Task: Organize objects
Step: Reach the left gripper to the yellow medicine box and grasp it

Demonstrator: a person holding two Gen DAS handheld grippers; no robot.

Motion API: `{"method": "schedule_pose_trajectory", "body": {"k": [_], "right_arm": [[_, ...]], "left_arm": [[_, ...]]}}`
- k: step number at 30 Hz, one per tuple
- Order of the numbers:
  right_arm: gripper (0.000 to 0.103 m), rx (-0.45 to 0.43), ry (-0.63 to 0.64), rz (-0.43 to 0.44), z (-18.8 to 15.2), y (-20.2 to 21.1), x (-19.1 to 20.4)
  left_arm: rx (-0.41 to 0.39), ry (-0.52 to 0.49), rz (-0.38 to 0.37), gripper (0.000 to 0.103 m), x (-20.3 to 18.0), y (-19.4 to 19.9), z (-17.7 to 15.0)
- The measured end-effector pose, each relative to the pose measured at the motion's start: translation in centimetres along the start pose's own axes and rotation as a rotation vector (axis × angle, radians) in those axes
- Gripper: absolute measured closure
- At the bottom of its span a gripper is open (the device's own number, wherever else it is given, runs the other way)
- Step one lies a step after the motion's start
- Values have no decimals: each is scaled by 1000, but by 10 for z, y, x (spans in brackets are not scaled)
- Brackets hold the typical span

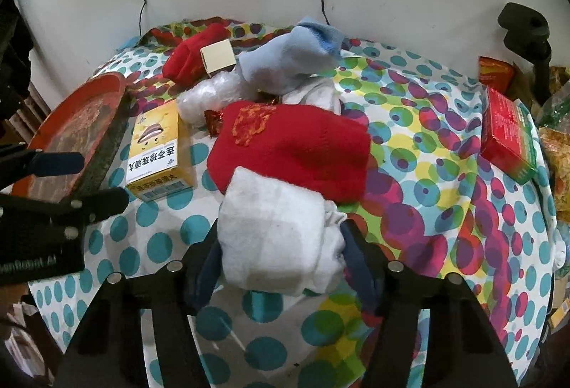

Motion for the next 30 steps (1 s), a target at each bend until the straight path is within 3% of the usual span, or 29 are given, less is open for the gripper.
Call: {"method": "schedule_pose_trajectory", "body": {"k": [5, 13, 18, 25, 30], "right_arm": [[47, -24, 16, -16, 3, -1, -4], [44, -43, 41, -7, 2, -8, -9], [41, -46, 35, 10, -3, -10, -10], [37, -71, 57, -1, -7, -13, -11], [35, -79, 79, -18, -8, -15, -9]], "left_arm": [[1, 59, -39, 32, 3, 0, 12], [48, 150, -106, 32, -5, -8, 31], [87, 275, -95, 32, 7, -23, 41], [109, 298, -66, 32, 3, -35, 49], [149, 369, -83, 32, 5, -52, 49]]}}
Point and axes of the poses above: each gripper's, at about its wrist camera, not at the fingertips, and y roughly against the way its jaws point, x to its left, z to its top, the point moved 4 cm from there along -y, roughly the way its jaws point, and after that the axes turned 2 degrees about -y, right-handed, at the moved point
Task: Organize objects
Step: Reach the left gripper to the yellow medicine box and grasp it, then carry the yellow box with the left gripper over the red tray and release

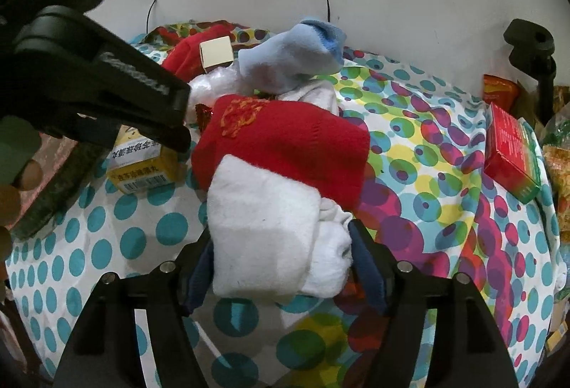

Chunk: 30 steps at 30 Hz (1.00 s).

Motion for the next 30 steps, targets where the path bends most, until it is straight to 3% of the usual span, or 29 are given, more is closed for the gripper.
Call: {"method": "schedule_pose_trajectory", "body": {"k": [6, 12, 19, 25, 30], "right_arm": [[35, 2, 2, -2, 0, 0, -1], [34, 3, 6, -8, -1, 1, -1], [31, 0, 4, -8, 0, 0, -3], [31, 2, 3, -10, 1, 1, -3], [31, 4, 6, -15, 2, 1, -3]], "left_arm": [[-23, 12, 22, 32, 5, -6, 1], [-74, -68, 27, 32, -1, -6, -2], [-119, -172, 20, 45, -4, -2, -10], [-150, -208, -17, 46, 1, 13, -22], [-214, -290, 5, 46, -1, 41, -42]]}}
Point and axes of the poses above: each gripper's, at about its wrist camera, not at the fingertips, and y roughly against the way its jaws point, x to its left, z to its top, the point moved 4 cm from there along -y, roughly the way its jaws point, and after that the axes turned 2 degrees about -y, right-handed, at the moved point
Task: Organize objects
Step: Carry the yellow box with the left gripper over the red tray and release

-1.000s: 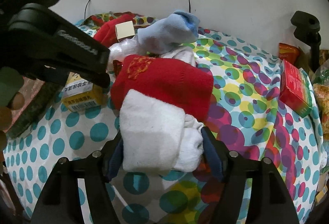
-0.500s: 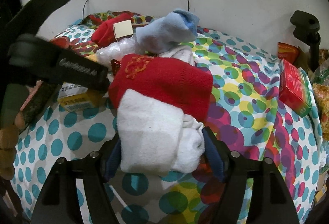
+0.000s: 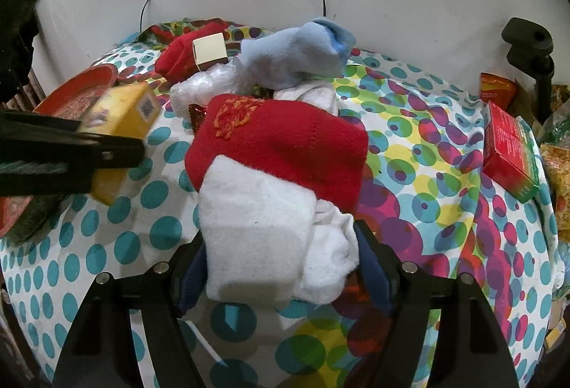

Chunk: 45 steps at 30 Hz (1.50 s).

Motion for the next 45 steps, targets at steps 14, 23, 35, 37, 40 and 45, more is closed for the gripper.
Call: {"method": "schedule_pose_trajectory", "body": {"k": [14, 23, 35, 37, 40, 45], "right_arm": [[29, 4, -5, -16, 2, -3, 0], [26, 6, -8, -23, 1, -4, -3], [22, 9, -10, -34, 1, -5, -3], [21, 9, -10, -37, 1, -5, -3], [21, 10, -13, -38, 1, -5, -4], [20, 10, -12, -36, 1, -5, -4]], "left_arm": [[-57, 41, 58, 46, 76, 62, -35], [-60, 61, 161, 46, 159, 77, -53], [-69, 91, 206, 46, 242, 69, -49], [-60, 100, 203, 46, 254, 61, -48], [-35, 117, 188, 46, 271, 46, -49], [2, 123, 193, 46, 291, 27, -48]]}}
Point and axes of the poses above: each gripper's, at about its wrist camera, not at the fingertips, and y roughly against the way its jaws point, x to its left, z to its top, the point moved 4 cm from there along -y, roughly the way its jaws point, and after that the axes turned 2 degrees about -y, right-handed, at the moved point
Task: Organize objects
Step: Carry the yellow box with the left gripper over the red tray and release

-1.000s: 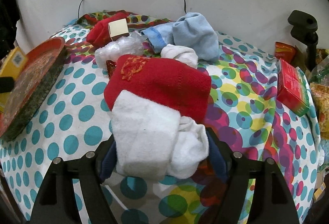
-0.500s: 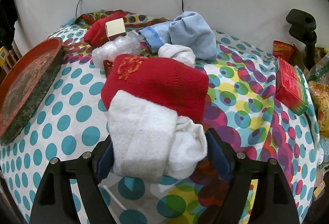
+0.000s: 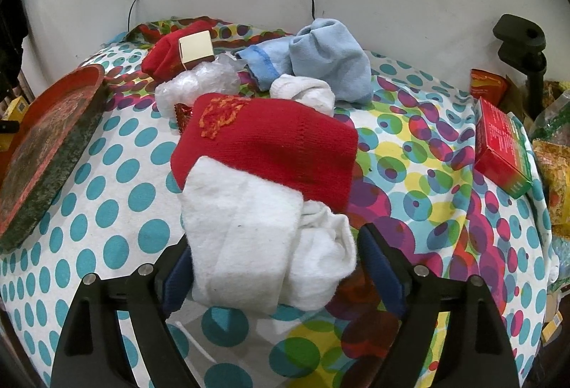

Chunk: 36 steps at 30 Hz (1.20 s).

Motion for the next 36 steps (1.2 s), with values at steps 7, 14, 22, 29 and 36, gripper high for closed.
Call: {"method": "schedule_pose_trajectory", "body": {"k": [7, 14, 22, 29, 36], "right_arm": [[18, 2, -8, -5, 0, -1, -3], [17, 3, -9, -7, 0, -1, -4], [14, 8, -19, -14, 0, -2, -5], [14, 8, -19, -14, 0, -2, -5], [33, -10, 4, 18, -1, 2, 1]], "left_arm": [[24, 5, 29, 46, 19, -22, 10], [46, 2, 27, 45, 28, -40, 9], [42, 7, 18, 45, 27, -43, 10], [32, 21, 7, 45, 23, -36, 10], [-30, 39, -27, 45, 5, 1, 2]]}}
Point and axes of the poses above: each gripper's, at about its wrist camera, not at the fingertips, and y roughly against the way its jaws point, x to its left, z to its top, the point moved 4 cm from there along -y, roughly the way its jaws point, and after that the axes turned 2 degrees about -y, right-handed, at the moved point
